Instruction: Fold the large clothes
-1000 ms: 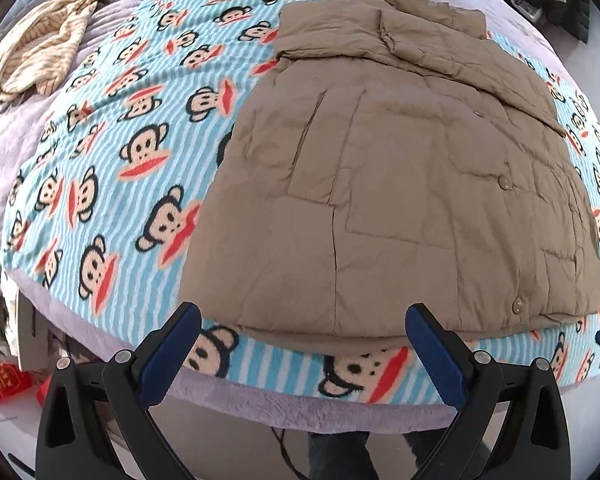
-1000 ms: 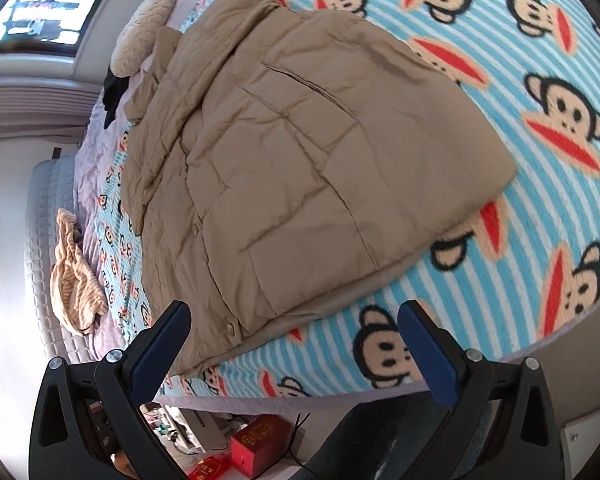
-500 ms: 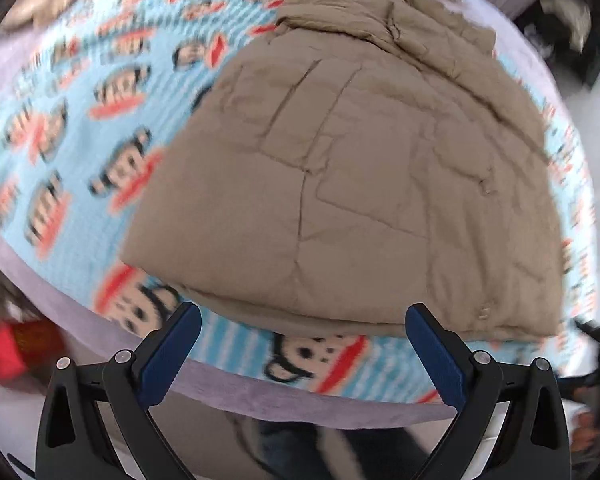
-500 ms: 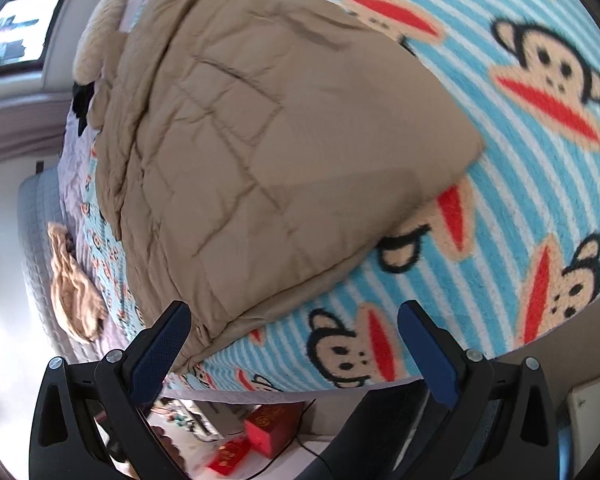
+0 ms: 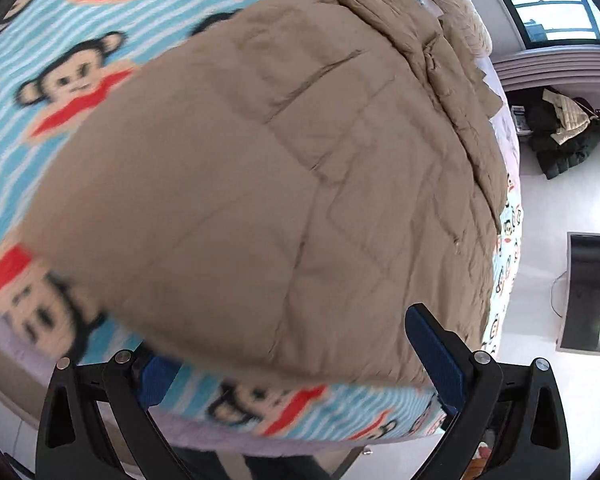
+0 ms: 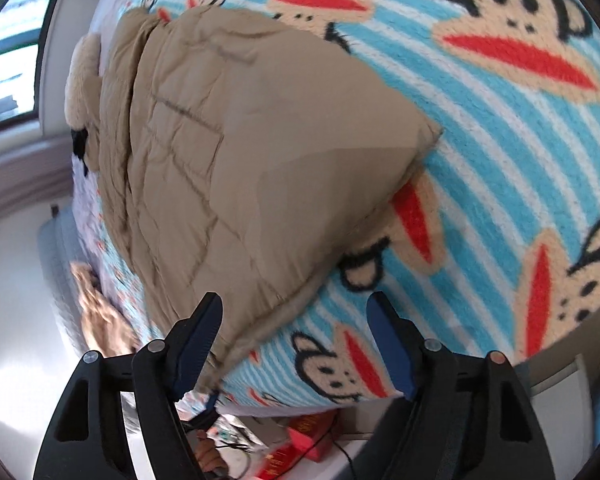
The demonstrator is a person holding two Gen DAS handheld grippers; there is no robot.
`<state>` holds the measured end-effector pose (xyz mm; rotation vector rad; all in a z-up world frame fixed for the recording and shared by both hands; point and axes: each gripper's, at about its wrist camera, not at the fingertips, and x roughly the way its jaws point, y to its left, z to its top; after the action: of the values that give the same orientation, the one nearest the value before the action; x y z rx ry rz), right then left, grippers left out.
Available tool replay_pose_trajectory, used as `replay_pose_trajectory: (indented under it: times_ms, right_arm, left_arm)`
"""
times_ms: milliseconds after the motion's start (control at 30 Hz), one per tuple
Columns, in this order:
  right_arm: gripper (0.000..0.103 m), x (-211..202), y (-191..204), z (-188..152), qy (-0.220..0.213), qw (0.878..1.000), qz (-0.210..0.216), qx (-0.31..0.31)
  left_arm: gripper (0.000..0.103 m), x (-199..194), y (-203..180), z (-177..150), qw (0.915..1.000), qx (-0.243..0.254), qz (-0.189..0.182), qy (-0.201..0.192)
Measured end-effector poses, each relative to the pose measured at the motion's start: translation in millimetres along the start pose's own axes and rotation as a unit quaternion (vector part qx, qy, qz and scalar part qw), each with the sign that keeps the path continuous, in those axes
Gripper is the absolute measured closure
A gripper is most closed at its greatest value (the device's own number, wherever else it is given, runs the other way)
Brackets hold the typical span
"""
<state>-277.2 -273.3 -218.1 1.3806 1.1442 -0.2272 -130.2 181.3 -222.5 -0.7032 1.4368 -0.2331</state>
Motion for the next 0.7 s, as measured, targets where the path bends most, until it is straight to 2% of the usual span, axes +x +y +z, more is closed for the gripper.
replay_pose_trajectory:
  times_ms: [33, 100, 167, 200, 233, 267, 300, 333, 400, 600, 700]
  right_arm:
    - [0.025, 2.5, -0.6, 1.5, 0.000, 1.000, 0.008, 0.013]
    - [0.025, 8.8, 0.7, 3.5, -0.001, 0.999, 0.020, 0.030]
    - [0.025, 13.4, 2.1, 5.9, -0.005, 0.999, 0.024, 0.040]
    - [0.027, 15.1, 3.4, 6.4, -0.006, 0.999, 0.032, 0.043]
    - [0.032, 16.1, 5.1, 6.3, -0.008, 0.998, 0.039, 0.045]
    - [0.049, 17.2, 7.5, 5.9, -0.010, 0.998, 0.042, 0.044]
    - [0.077, 18.4, 9.4, 5.3, -0.010, 0.998, 0.041, 0.043]
    - [0.090, 19.1, 10.8, 4.5, -0.012, 0.998, 0.037, 0.043]
    - [0.095, 14.8, 16.0, 2.8, -0.025, 0.998, 0.038, 0.035]
    - [0.096, -6.1, 44.8, -0.4, -0.056, 0.996, 0.062, -0.009]
    - [0.096, -20.0, 73.0, 2.8, -0.068, 0.994, 0.069, -0.049]
  left_arm:
    - [0.002, 3.2, -1.0, 4.1, 1.0000, -0.001, 0.002, 0.002]
    - [0.024, 5.6, 0.5, 8.0, 0.9999, -0.005, 0.015, 0.004]
    - [0.075, 6.6, 0.1, 11.6, 0.9995, -0.002, 0.030, 0.010]
    - [0.085, 4.0, 0.4, 12.8, 0.9998, -0.001, 0.016, 0.013]
    - [0.088, 0.6, -0.9, 14.5, 0.9999, 0.001, 0.009, 0.011]
    - [0.091, -3.9, -2.9, 15.8, 0.9999, 0.006, 0.007, 0.007]
    - [0.091, -10.2, -5.3, 16.4, 0.9998, 0.017, 0.003, 0.003]
    - [0.091, -17.8, -10.7, 17.4, 0.9995, 0.031, -0.001, -0.001]
    - [0.091, -29.6, -20.2, 20.5, 0.9986, 0.051, -0.009, -0.007]
    - [0.091, -69.6, -53.9, 40.8, 0.9931, 0.106, -0.033, -0.038]
    - [0.091, -91.1, -80.0, 55.4, 0.9882, 0.135, -0.040, -0.059]
